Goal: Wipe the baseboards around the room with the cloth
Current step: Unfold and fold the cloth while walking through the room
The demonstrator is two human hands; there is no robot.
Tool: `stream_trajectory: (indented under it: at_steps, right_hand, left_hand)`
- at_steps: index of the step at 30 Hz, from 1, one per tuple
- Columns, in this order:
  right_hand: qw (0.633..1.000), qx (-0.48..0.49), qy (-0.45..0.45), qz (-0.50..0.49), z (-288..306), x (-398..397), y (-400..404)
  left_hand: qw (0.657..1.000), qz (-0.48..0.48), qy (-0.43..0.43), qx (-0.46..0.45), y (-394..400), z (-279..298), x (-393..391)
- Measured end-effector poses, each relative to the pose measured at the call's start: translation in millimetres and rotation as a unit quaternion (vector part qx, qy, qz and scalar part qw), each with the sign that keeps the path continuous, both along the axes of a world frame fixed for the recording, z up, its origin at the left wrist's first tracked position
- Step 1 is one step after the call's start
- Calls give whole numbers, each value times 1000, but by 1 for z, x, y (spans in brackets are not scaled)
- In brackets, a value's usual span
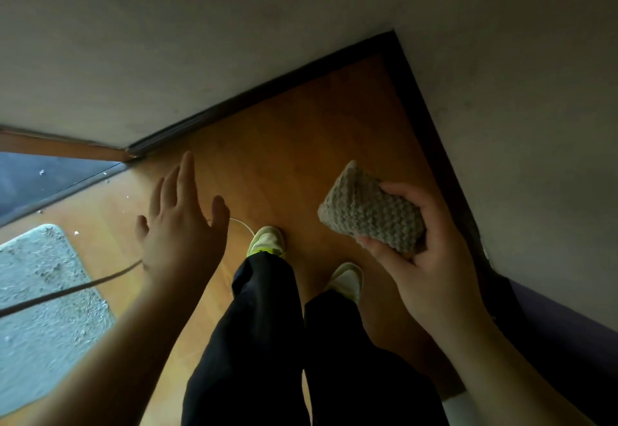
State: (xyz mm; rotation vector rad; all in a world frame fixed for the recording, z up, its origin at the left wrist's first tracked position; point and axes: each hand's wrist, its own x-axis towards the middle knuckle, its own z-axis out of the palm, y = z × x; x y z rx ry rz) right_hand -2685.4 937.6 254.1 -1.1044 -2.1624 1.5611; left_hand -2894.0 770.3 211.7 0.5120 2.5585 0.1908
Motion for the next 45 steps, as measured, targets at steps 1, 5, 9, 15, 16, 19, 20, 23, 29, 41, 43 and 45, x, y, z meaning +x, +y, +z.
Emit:
stream_trajectory:
  at_steps: [1,5,9,15,16,19,20,23,29,41,43,45]
  right_hand:
    - [1000,-5,2,1,0,0,0]
    - [1000,-4,4,10,3,8,1]
    - [1000,9,8,12,4,19,3]
    - [1000,5,25,1,3,31,14]
    - [1000,6,23,1,4,33,16]
    - [999,-16,27,-6,12,34,19]
    - [999,-17,30,-7,16,33,19]
    - [999,5,36,4,27,27,16]
    - [999,16,26,16,57,11,-2]
    - [995,-38,8,87,131,-30,-90]
    - [995,-36,9,93,157,-33,-108]
    - [994,-30,4,103,187,-35,-126]
  left_hand:
    - [1000,-1,0,-5,1,-3,0]
    - [999,-21,-13,-36,5,-10,10]
    - [995,-27,-30,-95,-7,-19,19]
    - [982,-35,-101,-158,-54,-40,36]
    - [975,-63,-116,-181,-65,-43,38]
    - [942,-38,-184,-278,-99,-36,45]
    - [937,-33,-193,-289,-109,-30,48]
    - [966,55,-130,-218,-122,-8,61]
    - [997,60,30,-24,-77,55,59]
    - [980,-49,9,193,-55,166,82]
    - [975,-73,1,210,-71,194,80]
    - [974,-109,-2,200,-91,223,77]
